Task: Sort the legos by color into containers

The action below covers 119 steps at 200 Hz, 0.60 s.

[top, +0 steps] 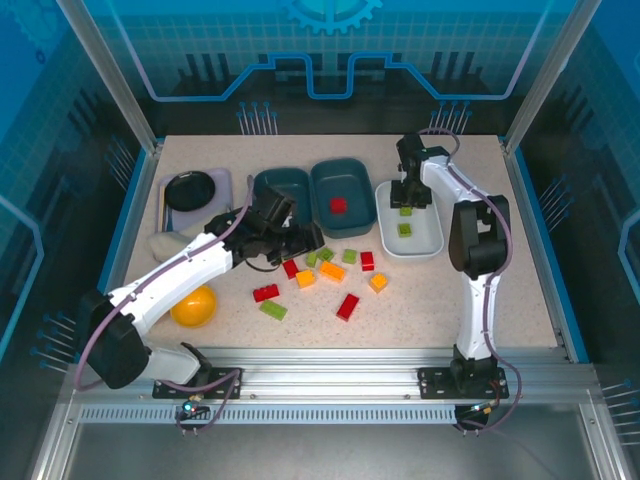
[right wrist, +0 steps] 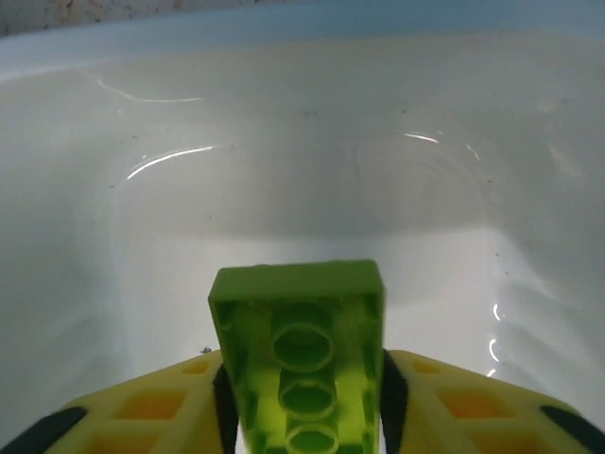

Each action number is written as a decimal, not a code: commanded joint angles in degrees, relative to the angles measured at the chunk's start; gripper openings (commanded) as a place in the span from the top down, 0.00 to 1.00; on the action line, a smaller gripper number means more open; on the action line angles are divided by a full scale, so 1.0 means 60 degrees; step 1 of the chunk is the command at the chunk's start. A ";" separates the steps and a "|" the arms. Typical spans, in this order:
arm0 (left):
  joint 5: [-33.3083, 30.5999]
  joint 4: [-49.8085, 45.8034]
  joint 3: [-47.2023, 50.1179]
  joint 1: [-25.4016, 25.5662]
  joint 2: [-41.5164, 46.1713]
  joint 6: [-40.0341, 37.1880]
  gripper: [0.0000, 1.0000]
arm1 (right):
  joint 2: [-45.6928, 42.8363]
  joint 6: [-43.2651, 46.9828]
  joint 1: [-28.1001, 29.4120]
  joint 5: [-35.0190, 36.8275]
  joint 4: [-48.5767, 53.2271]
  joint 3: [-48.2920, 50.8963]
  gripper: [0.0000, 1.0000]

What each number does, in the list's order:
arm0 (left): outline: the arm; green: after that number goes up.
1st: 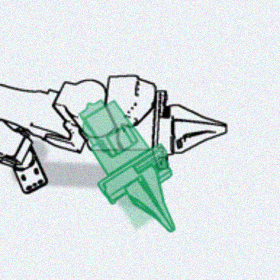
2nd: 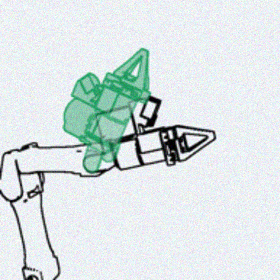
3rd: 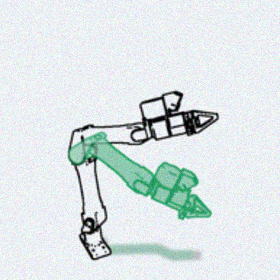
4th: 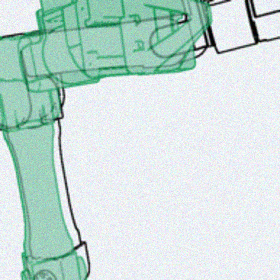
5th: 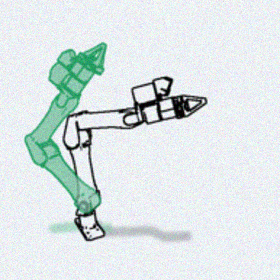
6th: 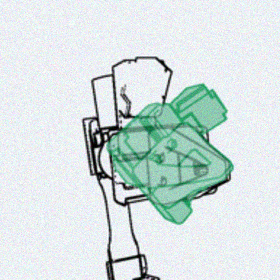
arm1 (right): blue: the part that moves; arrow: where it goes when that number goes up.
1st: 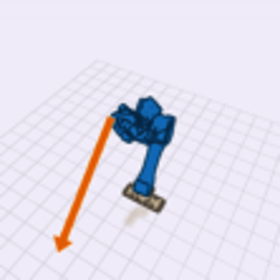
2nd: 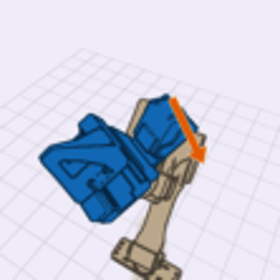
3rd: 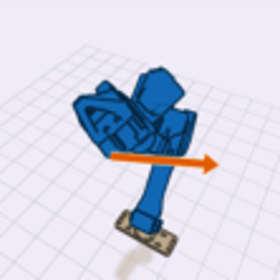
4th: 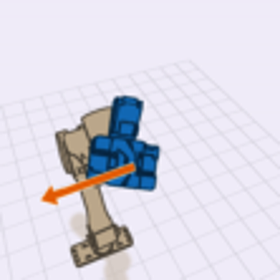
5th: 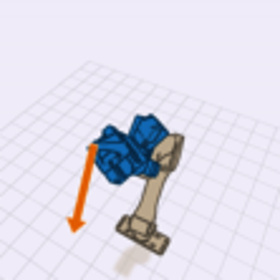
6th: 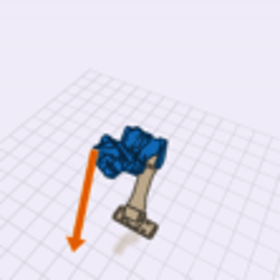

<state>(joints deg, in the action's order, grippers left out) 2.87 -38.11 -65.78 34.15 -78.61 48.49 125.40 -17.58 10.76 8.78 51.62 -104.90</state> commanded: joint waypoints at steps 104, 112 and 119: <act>-0.0162 -0.0809 0.0593 -0.1724 -0.1953 0.1022 0.24 | -0.7785 -0.0371 0.3024 -0.3050 -0.4413 0.7028 0.30; -0.0234 -0.0680 0.0536 -0.1696 -0.2193 0.1146 0.24 | -0.8398 -0.0618 0.3271 -0.3364 -0.4894 0.7732 0.28; -0.0280 -0.0539 0.0493 -0.1671 -0.2369 0.1226 0.24 | -0.8852 -0.0826 0.3493 -0.3497 -0.5099 0.8195 0.27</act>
<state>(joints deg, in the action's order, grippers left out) 1.43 -42.85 -60.38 23.83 -89.80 53.28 78.15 -17.93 29.26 -3.84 31.22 -65.36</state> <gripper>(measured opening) 0.758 0.712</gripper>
